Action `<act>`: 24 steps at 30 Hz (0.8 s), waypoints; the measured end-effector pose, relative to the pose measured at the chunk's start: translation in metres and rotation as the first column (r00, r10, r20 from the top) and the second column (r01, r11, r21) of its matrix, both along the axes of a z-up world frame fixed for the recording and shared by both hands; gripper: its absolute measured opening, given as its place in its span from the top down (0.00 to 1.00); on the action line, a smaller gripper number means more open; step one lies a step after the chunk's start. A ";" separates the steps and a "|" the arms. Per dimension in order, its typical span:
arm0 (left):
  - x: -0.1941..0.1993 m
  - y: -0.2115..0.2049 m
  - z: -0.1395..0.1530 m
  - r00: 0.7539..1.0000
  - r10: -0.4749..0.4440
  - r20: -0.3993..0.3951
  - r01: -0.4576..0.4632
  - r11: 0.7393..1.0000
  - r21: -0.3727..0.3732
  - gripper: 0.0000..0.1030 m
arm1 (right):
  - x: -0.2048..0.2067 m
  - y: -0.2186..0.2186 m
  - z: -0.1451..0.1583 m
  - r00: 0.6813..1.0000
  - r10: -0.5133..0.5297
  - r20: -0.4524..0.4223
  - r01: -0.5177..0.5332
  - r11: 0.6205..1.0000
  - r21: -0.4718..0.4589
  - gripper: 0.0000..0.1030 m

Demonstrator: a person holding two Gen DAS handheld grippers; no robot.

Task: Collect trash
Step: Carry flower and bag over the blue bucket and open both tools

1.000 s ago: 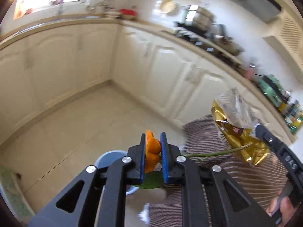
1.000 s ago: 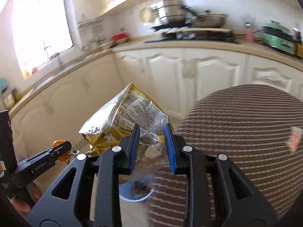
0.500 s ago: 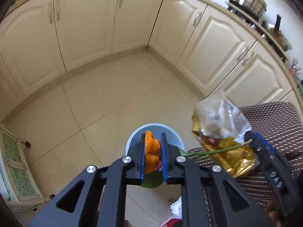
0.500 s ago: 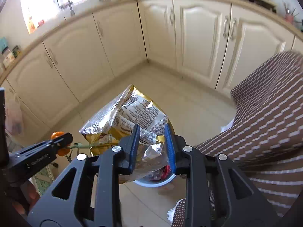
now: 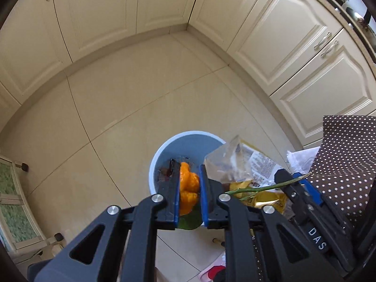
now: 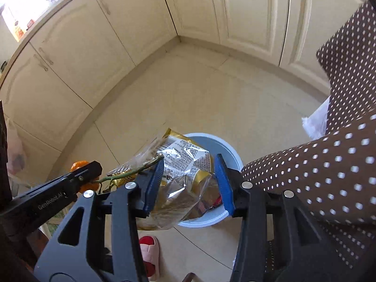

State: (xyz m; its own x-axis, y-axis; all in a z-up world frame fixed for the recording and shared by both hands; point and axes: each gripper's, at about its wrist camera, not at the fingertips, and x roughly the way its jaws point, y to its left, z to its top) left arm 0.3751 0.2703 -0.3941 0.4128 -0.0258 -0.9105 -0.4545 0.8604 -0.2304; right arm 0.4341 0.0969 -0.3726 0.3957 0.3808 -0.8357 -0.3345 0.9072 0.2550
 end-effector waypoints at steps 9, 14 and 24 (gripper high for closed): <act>0.018 -0.011 -0.022 0.999 -0.018 -0.027 0.018 1.000 -0.018 0.87 | 0.008 -0.006 -0.021 1.000 -0.009 -0.027 0.008 1.000 -0.022 0.47; 0.022 -0.016 -0.026 0.999 -0.029 -0.033 0.028 0.999 -0.026 0.87 | 0.004 -0.012 -0.023 1.000 -0.017 -0.025 0.015 0.998 -0.065 0.47; 0.031 -0.033 -0.019 0.998 -0.061 -0.010 0.060 0.997 -0.056 0.87 | -0.004 -0.021 -0.015 1.000 -0.017 -0.004 0.017 0.997 -0.072 0.46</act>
